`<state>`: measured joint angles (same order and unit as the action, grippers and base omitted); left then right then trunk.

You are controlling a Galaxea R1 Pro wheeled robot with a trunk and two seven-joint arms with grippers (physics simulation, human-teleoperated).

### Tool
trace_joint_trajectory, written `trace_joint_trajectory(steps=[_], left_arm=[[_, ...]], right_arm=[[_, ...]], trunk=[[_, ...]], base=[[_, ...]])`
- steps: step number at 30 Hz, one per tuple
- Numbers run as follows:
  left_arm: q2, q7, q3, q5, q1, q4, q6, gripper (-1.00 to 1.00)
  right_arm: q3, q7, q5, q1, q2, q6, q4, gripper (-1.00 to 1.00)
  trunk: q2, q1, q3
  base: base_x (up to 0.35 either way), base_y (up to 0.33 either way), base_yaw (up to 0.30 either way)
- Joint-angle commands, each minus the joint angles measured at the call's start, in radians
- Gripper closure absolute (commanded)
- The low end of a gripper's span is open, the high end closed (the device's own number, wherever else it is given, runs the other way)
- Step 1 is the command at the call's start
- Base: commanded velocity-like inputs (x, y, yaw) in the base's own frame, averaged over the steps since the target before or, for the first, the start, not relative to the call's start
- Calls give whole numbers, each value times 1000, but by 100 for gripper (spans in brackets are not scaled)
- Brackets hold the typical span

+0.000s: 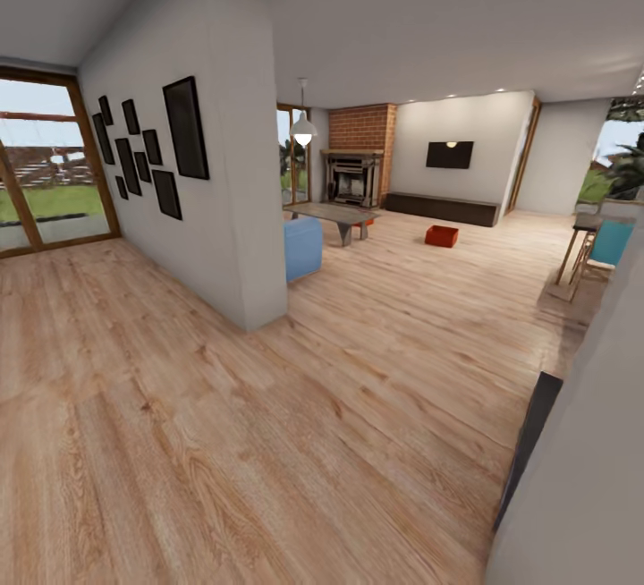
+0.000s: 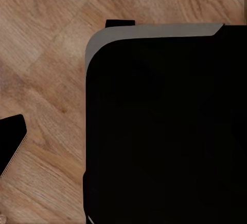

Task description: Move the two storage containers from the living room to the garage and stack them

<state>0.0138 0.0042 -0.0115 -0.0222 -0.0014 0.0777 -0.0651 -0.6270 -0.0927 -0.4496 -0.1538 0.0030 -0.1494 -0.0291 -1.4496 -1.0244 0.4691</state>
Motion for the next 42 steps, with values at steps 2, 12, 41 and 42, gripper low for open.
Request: trace_joint_trajectory(steps=[2, 12, 41, 42], left_arm=[[0, 0, -1, -2, 0, 0, -2, -100], [0, 0, -1, -2, 0, 0, -2, -100], [0, 0, -1, -2, 0, 0, -2, -100], [0, 0, -1, -2, 0, 1, -2, -100]], right_arm=[[-7, -7, -11, -1, 0, -6, -3, -100], [-7, -7, -12, -1, 2, -3, -3, -100], [-6, -7, -12, -1, 2, -7, -3, -100], [-6, -7, -12, -1, 2, -7, -3, -100]], trunk=[[0, -1, 1], [0, -1, 1], [0, -1, 1], [0, -1, 1]], base=[[322, 0, 0], [322, 0, 0], [322, 0, 0], [322, 0, 0]])
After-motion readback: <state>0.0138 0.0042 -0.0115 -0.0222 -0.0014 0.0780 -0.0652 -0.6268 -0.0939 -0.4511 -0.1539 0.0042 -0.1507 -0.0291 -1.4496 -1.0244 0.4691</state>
